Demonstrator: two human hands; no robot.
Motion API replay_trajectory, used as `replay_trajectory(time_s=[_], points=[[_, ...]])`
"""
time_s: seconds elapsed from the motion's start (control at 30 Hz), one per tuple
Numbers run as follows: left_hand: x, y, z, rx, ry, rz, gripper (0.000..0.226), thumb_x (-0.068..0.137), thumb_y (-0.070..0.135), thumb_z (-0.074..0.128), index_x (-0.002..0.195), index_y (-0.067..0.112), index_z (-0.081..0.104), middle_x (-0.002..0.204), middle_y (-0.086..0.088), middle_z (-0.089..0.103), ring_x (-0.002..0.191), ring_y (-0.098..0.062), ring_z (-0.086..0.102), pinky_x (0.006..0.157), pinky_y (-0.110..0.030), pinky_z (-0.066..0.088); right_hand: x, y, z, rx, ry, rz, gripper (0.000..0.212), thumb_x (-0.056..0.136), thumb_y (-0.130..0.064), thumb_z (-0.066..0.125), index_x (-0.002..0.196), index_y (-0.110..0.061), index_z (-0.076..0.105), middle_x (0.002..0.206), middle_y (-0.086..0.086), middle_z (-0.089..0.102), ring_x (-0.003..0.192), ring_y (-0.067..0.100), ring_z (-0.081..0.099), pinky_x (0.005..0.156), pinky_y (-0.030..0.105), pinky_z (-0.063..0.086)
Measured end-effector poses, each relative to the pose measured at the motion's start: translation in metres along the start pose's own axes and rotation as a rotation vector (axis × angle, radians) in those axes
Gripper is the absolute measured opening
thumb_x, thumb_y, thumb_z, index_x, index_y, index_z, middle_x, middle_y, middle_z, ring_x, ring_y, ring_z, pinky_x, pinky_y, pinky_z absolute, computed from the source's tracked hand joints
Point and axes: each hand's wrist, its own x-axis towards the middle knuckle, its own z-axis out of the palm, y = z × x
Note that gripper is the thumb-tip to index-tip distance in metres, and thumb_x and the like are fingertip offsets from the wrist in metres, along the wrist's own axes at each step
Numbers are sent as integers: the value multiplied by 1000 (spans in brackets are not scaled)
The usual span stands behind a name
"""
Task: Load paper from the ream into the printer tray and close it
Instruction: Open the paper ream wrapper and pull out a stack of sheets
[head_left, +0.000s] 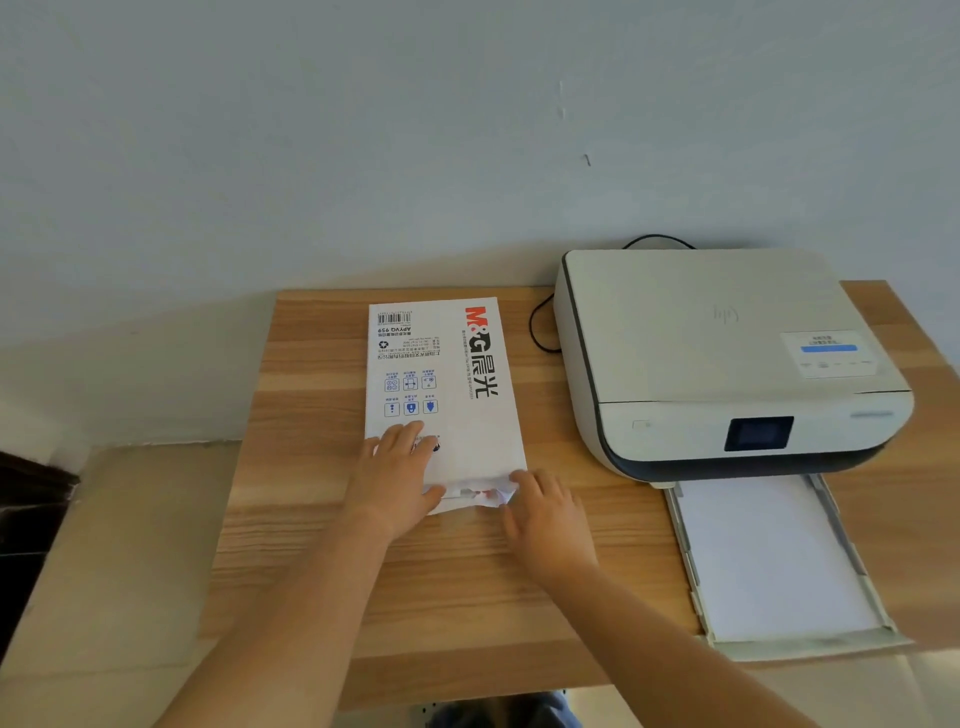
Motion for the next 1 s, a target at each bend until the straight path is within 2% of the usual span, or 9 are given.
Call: replay_trajectory(time_s=[0.13, 0.33, 0.47, 0.63, 0.77, 1.0], points=[[0, 2, 8, 14, 5, -15, 68, 84, 47, 58, 142, 25, 30, 157, -4, 16, 143, -23, 16, 114, -43, 19, 23, 1, 3, 28, -19, 103, 53, 90, -42, 56, 136, -24, 40, 134, -1, 46, 122, 20, 42, 100, 36, 40], [-5, -2, 19, 79, -9, -95, 81, 85, 48, 58, 148, 25, 13, 160, -6, -1, 145, -28, 4, 117, -47, 12, 35, 1, 14, -68, -14, 87, 67, 85, -47, 62, 140, -23, 33, 138, 6, 36, 123, 26, 37, 100, 38, 38], [-5, -7, 25, 87, -14, -126, 86, 84, 49, 59, 149, 25, 9, 160, -7, -4, 145, -30, 2, 116, -49, 9, 42, 2, 21, -130, -13, 74, 71, 82, -46, 64, 141, -25, 29, 142, 8, 29, 124, 29, 33, 99, 41, 37], [-3, -6, 31, 96, -14, -111, 89, 82, 50, 61, 149, 27, 7, 160, -6, -4, 146, -29, 0, 117, -52, 8, 44, 9, 27, -198, -9, 69, 78, 77, -52, 66, 140, -26, 29, 141, 8, 32, 123, 30, 36, 95, 43, 40], [0, 1, 32, 94, -15, -94, 89, 83, 47, 61, 149, 27, 5, 160, -5, -5, 146, -29, 0, 117, -52, 6, 40, 11, 25, -200, -21, 68, 78, 79, -52, 63, 141, -27, 25, 143, 8, 29, 127, 30, 33, 98, 43, 39], [4, 10, 36, 89, 1, -31, 87, 84, 43, 61, 150, 26, 7, 160, -5, -3, 146, -29, 1, 118, -51, 1, 31, 18, 23, -118, -7, 88, 74, 75, -49, 62, 138, -27, 29, 141, 5, 35, 124, 28, 38, 94, 44, 42]])
